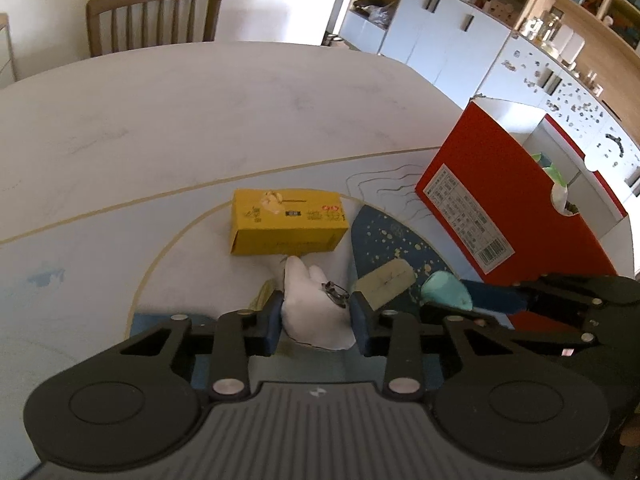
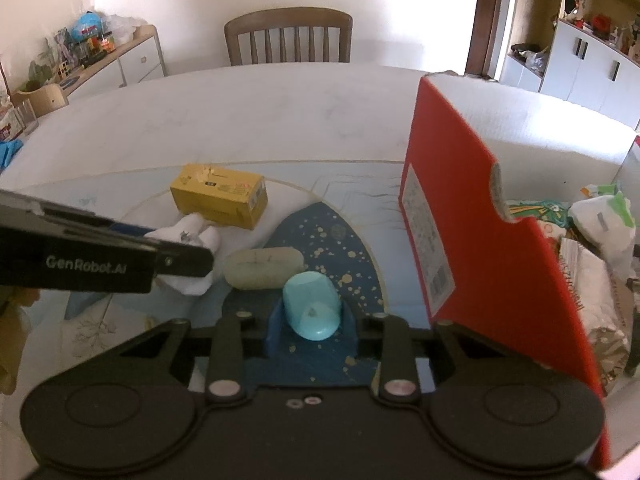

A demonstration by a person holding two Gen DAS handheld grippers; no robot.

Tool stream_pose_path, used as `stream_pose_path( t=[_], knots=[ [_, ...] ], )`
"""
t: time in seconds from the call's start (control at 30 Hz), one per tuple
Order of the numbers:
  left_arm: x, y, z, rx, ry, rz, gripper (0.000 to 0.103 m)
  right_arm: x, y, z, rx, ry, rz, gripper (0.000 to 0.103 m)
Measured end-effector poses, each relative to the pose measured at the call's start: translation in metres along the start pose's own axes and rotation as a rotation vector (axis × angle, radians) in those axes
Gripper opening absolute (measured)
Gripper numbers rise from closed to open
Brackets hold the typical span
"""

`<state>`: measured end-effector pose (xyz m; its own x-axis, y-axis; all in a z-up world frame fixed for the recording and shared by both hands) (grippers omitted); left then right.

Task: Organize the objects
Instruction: 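Close the left tool on the white bunny while the right tool grips the teal egg, then carry the white bunny with the left tool while the right tool carries the teal egg into the box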

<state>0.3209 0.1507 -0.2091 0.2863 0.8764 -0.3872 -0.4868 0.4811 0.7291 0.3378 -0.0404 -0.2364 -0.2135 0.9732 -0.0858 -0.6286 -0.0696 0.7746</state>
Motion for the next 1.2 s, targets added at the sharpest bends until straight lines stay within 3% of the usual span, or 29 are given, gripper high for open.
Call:
stream_pose_path(
  t=[0.43, 0.8, 1.2],
  knots=[
    [-0.036, 0.049, -0.017, -0.026, 0.028, 0.010, 0.034, -0.015, 0.065, 0.008, -0.061, -0.056, 0.070, 0.030],
    [-0.093, 0.088, -0.006, -0.068, -0.056, 0.036, 0.035, -0.045, 0.121, 0.017, -0.120, -0.100, 0.127, 0.030],
    [-0.157, 0.095, 0.010, -0.111, -0.119, 0.029, 0.035, -0.084, 0.154, 0.022, -0.188, -0.100, 0.132, 0.030]
  ],
)
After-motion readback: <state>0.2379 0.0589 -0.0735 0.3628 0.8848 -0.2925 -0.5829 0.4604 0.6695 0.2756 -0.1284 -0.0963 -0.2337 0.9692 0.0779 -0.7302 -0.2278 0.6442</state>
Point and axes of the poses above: each gripper's, at about its wrist camera, not at the fingertips, and y roughly against the way its jaws point, x to its left, z to its top, the point moved 6 cm from there along -y, roughly the way its jaws point, and after that the axes turned 10 degrees about -z, right-handed, at the moved point
